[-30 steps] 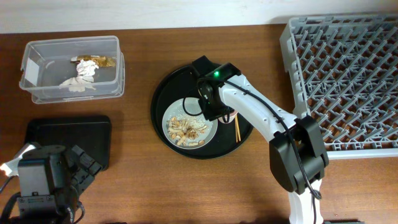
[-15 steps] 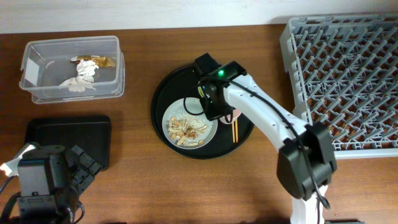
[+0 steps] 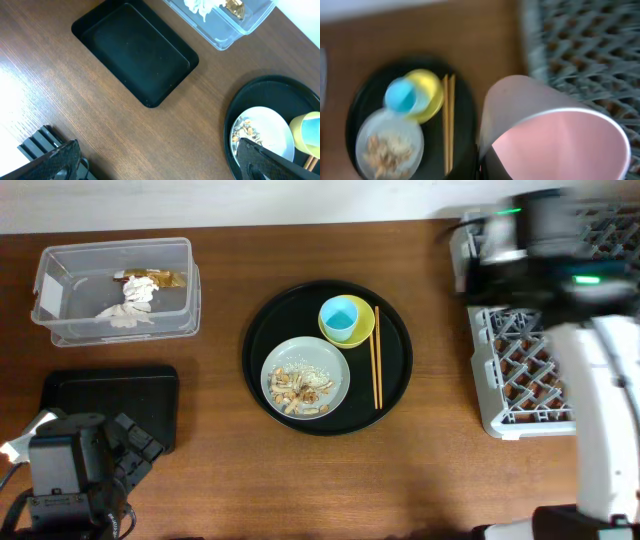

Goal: Sort waste into correct bins and load items into the dishwasher rack
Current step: 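Grasp the pink cup with the right gripper and lift it toward the rack, then place the pink cup upside down in the dish rack and release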

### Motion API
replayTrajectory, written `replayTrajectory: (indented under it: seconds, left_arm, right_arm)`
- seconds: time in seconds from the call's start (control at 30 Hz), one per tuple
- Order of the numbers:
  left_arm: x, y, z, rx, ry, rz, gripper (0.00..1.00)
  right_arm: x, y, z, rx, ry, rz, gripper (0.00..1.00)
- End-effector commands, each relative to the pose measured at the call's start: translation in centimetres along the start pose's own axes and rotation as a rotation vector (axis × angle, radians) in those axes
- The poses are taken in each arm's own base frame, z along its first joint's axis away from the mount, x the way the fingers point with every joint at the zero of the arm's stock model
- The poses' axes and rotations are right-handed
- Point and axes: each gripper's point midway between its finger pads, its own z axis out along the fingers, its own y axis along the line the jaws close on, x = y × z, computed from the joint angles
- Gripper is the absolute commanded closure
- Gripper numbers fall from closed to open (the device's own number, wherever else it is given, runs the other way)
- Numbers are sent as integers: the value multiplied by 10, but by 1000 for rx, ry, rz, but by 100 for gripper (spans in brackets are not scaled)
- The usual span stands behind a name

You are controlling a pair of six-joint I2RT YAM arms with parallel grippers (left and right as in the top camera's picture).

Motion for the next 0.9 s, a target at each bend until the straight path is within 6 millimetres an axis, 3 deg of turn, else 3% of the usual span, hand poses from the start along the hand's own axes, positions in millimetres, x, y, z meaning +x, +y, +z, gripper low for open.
replayTrajectory:
  seconds: [0.0, 0.27, 0.43, 0.63, 0.87]
  left_arm:
    - [-1, 0, 0, 0, -3, -15, 1]
    - [-1, 0, 0, 0, -3, -15, 1]
    - [-1, 0, 0, 0, -3, -16, 1]
    - [-1, 0, 0, 0, -3, -16, 1]
    - [-1, 0, 0, 0, -3, -15, 1]
  right_arm:
    - [-17, -52, -2, -121, -31, 129, 96]
    - [-60, -136, 28, -599, -209, 247, 96]
    - [-75, -168, 48, -882, -329, 228, 96]
    - [-80, -230, 104, -913, -310, 445, 96]
    - [-66, -265, 130, -868, -276, 614, 96]
